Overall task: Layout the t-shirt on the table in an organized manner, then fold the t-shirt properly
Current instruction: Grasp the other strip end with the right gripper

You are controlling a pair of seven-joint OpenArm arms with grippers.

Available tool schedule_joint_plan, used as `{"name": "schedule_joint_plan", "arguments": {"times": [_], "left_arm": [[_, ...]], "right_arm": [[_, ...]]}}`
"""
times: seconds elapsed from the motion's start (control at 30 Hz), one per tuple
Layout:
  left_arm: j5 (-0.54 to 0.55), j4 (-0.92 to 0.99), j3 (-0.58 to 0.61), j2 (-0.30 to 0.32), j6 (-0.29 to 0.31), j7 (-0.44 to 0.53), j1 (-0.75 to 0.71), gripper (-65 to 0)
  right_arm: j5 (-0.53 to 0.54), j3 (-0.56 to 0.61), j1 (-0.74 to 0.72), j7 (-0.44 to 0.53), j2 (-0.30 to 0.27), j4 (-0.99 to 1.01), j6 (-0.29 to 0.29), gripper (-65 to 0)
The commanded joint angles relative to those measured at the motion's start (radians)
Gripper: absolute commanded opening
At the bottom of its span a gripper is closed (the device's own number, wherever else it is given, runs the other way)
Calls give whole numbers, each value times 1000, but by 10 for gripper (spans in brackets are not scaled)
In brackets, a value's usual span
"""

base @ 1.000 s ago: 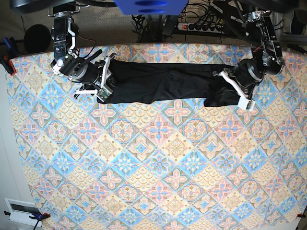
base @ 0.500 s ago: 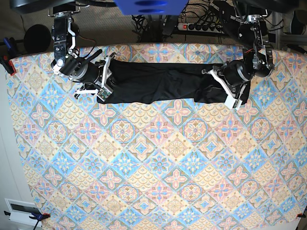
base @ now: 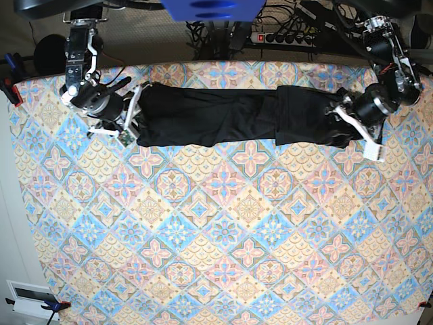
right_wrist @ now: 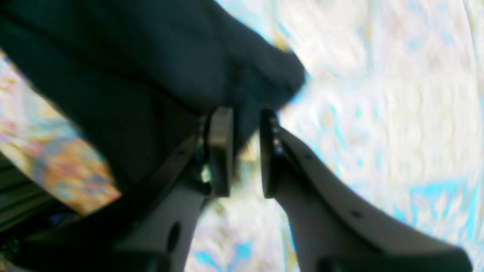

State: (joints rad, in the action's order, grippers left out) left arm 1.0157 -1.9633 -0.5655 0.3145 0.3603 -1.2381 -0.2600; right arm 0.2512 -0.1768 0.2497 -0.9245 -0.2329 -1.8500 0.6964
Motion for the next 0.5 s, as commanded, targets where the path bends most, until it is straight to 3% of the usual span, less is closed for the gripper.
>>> {"name": "schedule_joint_plan", "arguments": {"times": [0.0,0.17,0.33,0.47], "left_arm": [[21,-11,-34,16,4,19,6,-385],[21,45,-70,47,3,21,8,-385],[21,106,-75,59,3,25,8,-385],[21,107,-74,56,3,27,9,-385]], "right_arm": [[13,-20,-6,15,-10,-1,2,-525],[29,-45,-6,-31,-10,25,2,-470],[202,-45,-65,-89,-10,26,2,-365],[313,-46,-125,-120,-10,108,2,-318]]}}
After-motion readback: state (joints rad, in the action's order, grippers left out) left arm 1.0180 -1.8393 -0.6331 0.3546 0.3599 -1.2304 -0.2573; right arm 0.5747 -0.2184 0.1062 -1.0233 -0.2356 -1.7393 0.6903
